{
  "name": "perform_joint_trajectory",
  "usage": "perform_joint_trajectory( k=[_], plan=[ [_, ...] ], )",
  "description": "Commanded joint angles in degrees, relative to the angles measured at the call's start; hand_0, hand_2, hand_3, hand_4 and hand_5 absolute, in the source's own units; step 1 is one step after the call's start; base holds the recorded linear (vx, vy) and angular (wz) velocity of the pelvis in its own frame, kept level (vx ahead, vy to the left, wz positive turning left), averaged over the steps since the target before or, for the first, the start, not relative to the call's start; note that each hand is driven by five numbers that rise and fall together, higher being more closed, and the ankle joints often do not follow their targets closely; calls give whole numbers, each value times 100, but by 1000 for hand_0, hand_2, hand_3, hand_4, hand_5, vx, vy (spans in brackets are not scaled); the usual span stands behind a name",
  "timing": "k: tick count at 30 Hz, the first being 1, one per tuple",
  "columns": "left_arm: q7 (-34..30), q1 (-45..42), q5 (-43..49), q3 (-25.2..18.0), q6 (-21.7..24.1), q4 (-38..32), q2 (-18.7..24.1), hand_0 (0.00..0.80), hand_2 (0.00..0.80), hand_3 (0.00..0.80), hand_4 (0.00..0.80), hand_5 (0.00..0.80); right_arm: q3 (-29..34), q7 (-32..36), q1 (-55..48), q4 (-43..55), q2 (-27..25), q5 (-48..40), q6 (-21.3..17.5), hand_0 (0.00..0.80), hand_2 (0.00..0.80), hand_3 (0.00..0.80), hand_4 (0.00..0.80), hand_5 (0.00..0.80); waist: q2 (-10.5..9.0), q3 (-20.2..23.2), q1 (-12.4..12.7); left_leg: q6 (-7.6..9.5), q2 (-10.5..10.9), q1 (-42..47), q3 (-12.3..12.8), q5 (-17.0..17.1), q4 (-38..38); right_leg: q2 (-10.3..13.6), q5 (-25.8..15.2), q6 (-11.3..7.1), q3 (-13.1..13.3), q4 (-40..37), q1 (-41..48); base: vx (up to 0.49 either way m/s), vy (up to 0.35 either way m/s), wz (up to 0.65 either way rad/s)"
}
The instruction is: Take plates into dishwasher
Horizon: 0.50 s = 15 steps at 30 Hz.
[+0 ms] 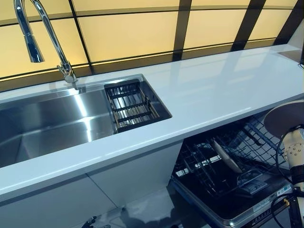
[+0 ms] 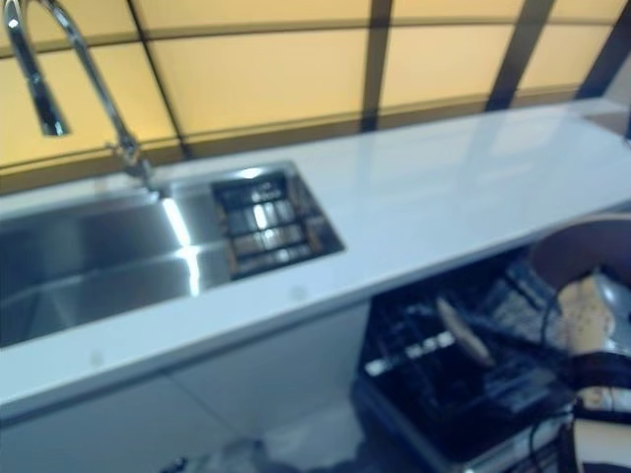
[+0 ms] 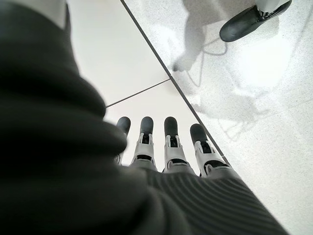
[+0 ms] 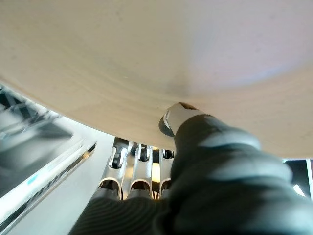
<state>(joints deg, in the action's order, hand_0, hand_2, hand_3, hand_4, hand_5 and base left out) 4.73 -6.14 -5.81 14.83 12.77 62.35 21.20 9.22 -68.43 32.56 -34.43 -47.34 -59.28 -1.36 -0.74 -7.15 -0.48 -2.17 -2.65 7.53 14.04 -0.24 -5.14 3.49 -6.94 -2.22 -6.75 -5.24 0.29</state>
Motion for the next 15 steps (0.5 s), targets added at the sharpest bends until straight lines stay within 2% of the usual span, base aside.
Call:
perform_joint_trajectory(
  k=[1, 3, 7, 10, 12, 14, 15],
  plan=[
    [73, 394, -187, 217, 85, 244, 158, 0, 0, 0, 0, 0, -219, 187, 981, 394, -616, 602, -394, 800, 800, 800, 800, 800, -196, -10, 181, 400, 241, 148, -369, -666, 14, 87, 686, -373, -360, 24, 456, 0, 0, 0],
    [63, 404, -211, 188, 65, 246, 158, 0, 0, 0, 0, 0, -172, 234, 1001, 500, -660, 628, -342, 800, 800, 800, 800, 800, -206, -8, 158, 397, 245, 150, -358, -672, 14, 79, 696, -370, -353, 24, 470, 0, 0, 0],
    [76, 420, -244, 162, 26, 245, 126, 0, 0, 0, 0, 0, -219, 275, 987, 581, -695, 931, 233, 800, 800, 800, 800, 800, -236, 0, 139, 402, 248, 151, -347, -675, 14, 67, 711, -366, -338, 24, 483, 0, 0, 0],
    [103, 427, -213, 129, -34, 192, 89, 0, 0, 0, 0, 0, -346, 1529, 812, 444, -683, 1173, 1483, 800, 800, 800, 800, 800, -261, -20, 153, 408, 244, 160, -356, -682, 14, 66, 720, -365, -340, 24, 502, 0, 0, 0],
    [98, 420, -192, 53, -74, 134, 111, 0, 0, 0, 0, 0, -523, 2418, 630, 338, -726, 1551, 1972, 800, 800, 800, 800, 800, -282, -46, 150, 417, 248, 158, -378, -673, 14, 57, 714, -355, -319, 24, 493, 0, 0, 0],
    [105, 415, -175, -8, -112, 89, 130, 0, 0, 0, 0, 0, -678, 3377, 475, 311, -790, 2169, 2244, 800, 800, 800, 800, 800, -304, -71, 149, 421, 245, 148, -391, -653, 14, 47, 701, -349, -305, 24, 488, 0, 0, 0],
    [103, 410, -172, -58, -124, 74, 149, 0, 0, 0, 0, 0, -740, 4313, 364, 367, -858, 3068, 2460, 800, 800, 800, 800, 800, -320, -87, 136, 426, 246, 142, -395, -654, 14, 43, 703, -351, -313, 24, 489, 0, 0, 0]
  ],
)
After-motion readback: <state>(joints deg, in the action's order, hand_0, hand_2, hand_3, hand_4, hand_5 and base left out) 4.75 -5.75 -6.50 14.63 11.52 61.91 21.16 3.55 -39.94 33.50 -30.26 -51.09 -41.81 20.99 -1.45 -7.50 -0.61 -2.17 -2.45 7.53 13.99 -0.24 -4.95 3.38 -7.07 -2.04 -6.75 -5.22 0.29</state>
